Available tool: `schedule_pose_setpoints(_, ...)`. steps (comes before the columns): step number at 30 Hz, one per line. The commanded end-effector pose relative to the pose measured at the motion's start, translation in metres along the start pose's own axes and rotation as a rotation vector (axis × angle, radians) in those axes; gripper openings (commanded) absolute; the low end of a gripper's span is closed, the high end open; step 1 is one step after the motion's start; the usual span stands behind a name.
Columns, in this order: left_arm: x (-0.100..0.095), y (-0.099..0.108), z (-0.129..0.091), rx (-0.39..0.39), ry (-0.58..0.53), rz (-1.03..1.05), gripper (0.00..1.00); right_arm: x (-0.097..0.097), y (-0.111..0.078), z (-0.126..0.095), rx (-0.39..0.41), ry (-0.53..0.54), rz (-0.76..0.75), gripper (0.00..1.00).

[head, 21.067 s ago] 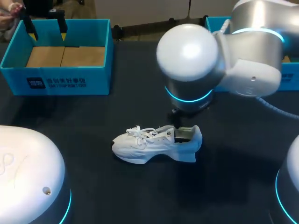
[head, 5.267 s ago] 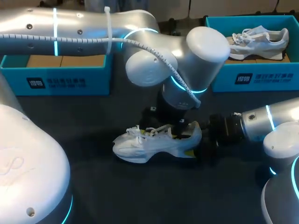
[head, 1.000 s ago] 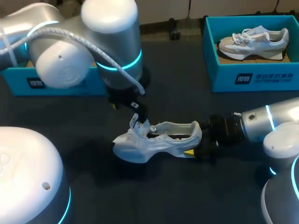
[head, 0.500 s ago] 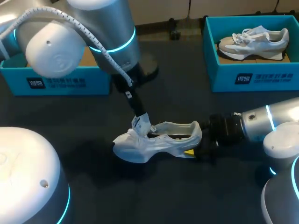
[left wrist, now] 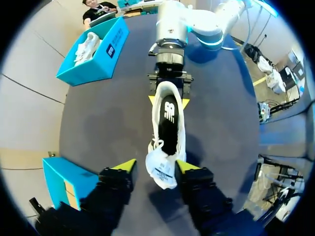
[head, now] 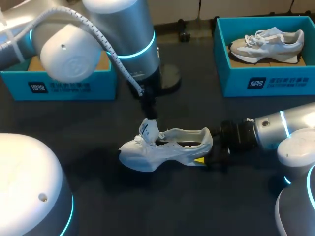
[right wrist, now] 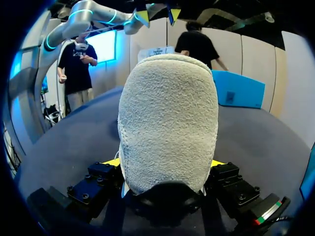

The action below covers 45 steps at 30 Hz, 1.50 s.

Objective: Take the shoe out of the shoebox, open the shoe tongue, remove and reinsert the insole, then place the shoe into the shoebox

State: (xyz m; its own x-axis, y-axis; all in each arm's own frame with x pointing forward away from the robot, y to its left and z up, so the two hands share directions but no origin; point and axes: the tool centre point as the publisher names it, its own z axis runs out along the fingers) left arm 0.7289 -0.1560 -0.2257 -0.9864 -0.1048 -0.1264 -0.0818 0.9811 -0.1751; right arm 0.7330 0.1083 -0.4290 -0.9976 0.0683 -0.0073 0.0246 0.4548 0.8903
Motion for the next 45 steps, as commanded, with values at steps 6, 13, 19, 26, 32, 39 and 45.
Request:
schedule_pose_setpoints(6, -0.009, -0.016, 0.005, -0.021, 0.011, -0.059, 0.0, -0.005, -0.009, 0.004, 0.002, -0.002, 0.0, 0.0)
schedule_pose_setpoints(13, -0.009, -0.016, 0.005, -0.021, 0.011, -0.059, 0.0, -0.005, -0.009, 0.004, 0.002, -0.002, 0.0, 0.0)
schedule_pose_setpoints(19, -0.009, -0.016, 0.005, -0.021, 0.011, -0.059, 0.0, -0.005, -0.009, 0.004, 0.002, -0.002, 0.0, 0.0)
schedule_pose_setpoints(26, -0.002, -0.022, 0.011, -0.012, 0.039, -0.027, 0.0, -0.005, -0.009, 0.004, 0.002, -0.002, 0.0, 0.0)
schedule_pose_setpoints(32, 0.008, -0.034, 0.026, 0.008, 0.088, 0.007, 0.0, -0.005, -0.009, 0.004, 0.002, -0.002, 0.0, 0.0)
schedule_pose_setpoints(39, 0.019, -0.042, 0.054, 0.022, 0.102, 0.05, 0.0, -0.005, -0.009, 0.004, 0.002, -0.002, 0.0, 0.0)
schedule_pose_setpoints(45, 0.029, -0.05, 0.076, 0.028, 0.114, 0.073, 0.0, -0.005, -0.009, 0.004, 0.002, -0.002, 0.0, 0.0)
